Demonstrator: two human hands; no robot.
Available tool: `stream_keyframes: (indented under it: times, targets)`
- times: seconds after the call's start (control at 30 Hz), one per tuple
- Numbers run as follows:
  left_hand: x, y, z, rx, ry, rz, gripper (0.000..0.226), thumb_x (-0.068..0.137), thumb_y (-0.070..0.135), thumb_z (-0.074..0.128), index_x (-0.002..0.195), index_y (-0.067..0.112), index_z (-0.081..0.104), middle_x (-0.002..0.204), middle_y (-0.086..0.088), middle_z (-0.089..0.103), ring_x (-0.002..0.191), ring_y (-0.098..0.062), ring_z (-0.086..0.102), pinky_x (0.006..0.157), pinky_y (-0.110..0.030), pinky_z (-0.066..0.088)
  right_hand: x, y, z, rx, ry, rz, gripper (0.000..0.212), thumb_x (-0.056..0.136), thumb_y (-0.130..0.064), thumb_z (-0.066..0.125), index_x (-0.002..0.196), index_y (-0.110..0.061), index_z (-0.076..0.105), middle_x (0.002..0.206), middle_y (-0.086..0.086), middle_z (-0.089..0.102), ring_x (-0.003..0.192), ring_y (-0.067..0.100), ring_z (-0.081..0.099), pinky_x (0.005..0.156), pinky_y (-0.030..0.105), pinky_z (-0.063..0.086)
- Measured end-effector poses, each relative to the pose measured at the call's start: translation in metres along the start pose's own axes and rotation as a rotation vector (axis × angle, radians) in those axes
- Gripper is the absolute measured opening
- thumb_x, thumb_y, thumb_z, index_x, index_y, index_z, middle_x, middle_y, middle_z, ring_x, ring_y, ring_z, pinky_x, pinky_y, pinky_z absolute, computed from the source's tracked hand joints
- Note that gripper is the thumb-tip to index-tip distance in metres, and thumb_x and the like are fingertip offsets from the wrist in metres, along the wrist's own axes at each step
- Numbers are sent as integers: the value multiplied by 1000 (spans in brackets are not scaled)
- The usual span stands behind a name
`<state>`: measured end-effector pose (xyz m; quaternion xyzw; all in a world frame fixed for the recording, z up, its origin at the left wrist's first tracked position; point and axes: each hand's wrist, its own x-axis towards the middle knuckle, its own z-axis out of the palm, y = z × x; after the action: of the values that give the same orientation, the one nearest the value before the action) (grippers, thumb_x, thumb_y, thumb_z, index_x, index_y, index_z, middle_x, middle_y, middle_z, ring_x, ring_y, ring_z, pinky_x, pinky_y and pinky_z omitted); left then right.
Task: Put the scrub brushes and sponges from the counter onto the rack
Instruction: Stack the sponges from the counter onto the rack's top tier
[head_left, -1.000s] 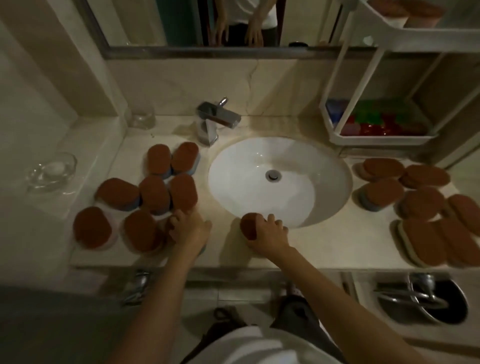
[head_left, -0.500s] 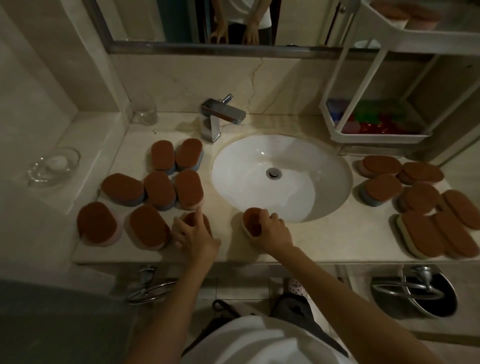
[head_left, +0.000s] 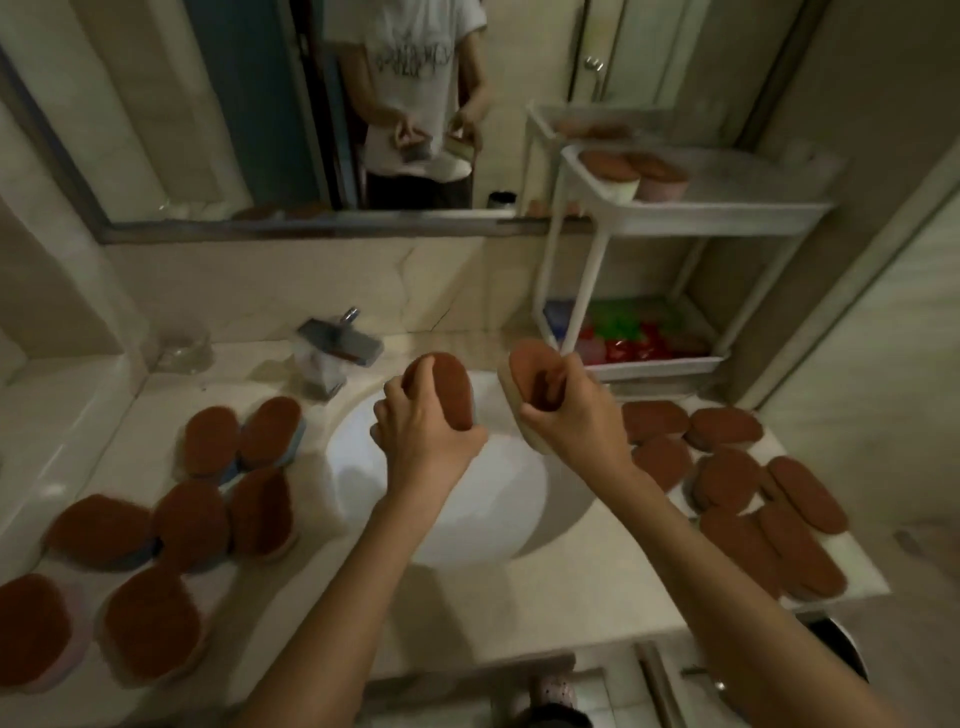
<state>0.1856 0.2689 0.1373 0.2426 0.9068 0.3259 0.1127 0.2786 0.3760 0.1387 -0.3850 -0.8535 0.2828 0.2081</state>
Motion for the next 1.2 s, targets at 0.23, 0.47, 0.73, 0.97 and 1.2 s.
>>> stream_keyframes:
  times: [0.23, 0.47, 0.73, 0.97, 1.2]
  targets:
    - [50, 150, 13, -82, 21, 258, 88, 74, 30, 70, 147, 24, 21, 147, -10, 27, 132, -33, 30, 108, -40, 32, 87, 26, -134, 10, 228, -46, 35, 76, -30, 71, 87, -18, 40, 84, 1, 54, 76, 18, 50, 63, 28, 34]
    - [112, 268, 23, -70, 74, 380, 87, 76, 32, 69, 147, 23, 19, 147, -11, 27, 134, -34, 28, 106, -44, 35, 198, 73, -221, 45, 302, -10, 40, 78, -33, 71, 100, -7, 49, 103, 12, 63, 94, 29, 59, 67, 33, 40]
    - [173, 322, 50, -35, 44, 210, 81, 74, 42, 67, 143, 21, 30, 144, -14, 40, 130, -34, 41, 103, -41, 40, 304, 90, -228, 69, 115, 38, 39, 84, -33, 64, 114, -10, 53, 112, 10, 63, 96, 23, 59, 82, 36, 51]
    - [198, 325, 58, -114, 2, 113, 66, 78, 41, 66, 134, 17, 40, 136, -11, 46, 123, -30, 47, 90, -34, 42, 350, 102, -183, 234, 24, 72, 53, 84, -32, 63, 129, -15, 40, 119, 6, 55, 110, 24, 55, 92, 37, 43]
    - [208, 324, 55, -229, -52, 106, 58, 80, 39, 66, 129, 16, 44, 130, -9, 50, 116, -28, 52, 81, -33, 43, 356, 101, -176, 25, -47, 40, 37, 89, -34, 56, 116, -9, 57, 117, 16, 61, 109, 34, 58, 93, 42, 45]
